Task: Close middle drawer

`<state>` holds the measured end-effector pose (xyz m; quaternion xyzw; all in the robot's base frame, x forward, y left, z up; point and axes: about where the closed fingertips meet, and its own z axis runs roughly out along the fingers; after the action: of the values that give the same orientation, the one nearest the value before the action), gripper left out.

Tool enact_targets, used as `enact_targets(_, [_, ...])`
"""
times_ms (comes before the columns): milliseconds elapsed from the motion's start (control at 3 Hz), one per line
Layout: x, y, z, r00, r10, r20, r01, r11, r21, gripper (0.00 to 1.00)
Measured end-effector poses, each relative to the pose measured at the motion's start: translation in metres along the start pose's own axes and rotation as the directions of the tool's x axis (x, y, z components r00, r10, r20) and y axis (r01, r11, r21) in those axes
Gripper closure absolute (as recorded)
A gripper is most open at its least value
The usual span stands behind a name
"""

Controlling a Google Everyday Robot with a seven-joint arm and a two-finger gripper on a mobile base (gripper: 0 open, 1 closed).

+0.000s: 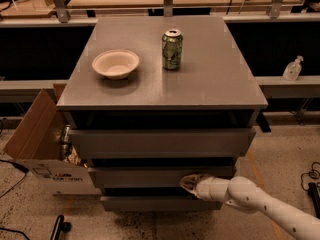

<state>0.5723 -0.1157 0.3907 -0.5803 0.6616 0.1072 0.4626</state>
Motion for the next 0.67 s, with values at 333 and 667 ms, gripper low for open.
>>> enact_targets(333, [-0.003, -0.001, -0.001, 0.999, -0.007, 0.046, 0.007, 0.9999, 0.008, 1.0])
enact_targets(667, [-0.008, 0.014, -0.006, 0.99, 0.044, 0.133, -0.038, 0.9982, -0.047, 1.0])
